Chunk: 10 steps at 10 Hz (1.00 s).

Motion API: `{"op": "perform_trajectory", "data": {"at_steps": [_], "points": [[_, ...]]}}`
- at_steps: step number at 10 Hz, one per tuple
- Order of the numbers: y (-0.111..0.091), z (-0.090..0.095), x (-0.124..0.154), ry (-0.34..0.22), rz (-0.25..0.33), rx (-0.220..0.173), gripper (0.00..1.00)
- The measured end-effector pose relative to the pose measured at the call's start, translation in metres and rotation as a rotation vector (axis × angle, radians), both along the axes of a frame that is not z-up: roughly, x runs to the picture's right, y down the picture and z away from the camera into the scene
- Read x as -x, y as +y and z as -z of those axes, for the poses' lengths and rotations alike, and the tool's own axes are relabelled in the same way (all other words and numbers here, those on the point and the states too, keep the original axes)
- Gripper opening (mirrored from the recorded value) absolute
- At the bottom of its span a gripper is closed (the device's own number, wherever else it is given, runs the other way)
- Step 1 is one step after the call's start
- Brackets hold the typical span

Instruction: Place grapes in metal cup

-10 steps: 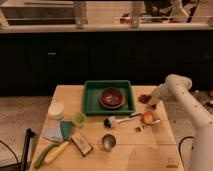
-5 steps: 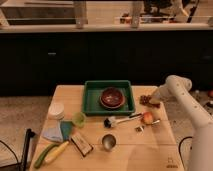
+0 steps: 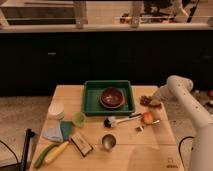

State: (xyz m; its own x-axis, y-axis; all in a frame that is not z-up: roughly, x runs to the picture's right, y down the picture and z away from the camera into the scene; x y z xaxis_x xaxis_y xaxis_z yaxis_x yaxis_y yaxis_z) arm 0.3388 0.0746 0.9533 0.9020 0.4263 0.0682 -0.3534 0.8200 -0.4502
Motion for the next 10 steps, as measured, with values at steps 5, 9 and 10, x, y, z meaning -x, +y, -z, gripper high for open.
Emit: {"op": "perform_trajectory", "data": {"at_steps": [5, 9, 10], "points": [[-0.020, 0.024, 0.011, -0.041, 0.062, -0.043, 0.40], [-0.037, 0.051, 0.023, -0.049, 0.105, -0.091, 0.78], [-0.039, 0.056, 0.026, -0.049, 0.112, -0.097, 0.80]]}}
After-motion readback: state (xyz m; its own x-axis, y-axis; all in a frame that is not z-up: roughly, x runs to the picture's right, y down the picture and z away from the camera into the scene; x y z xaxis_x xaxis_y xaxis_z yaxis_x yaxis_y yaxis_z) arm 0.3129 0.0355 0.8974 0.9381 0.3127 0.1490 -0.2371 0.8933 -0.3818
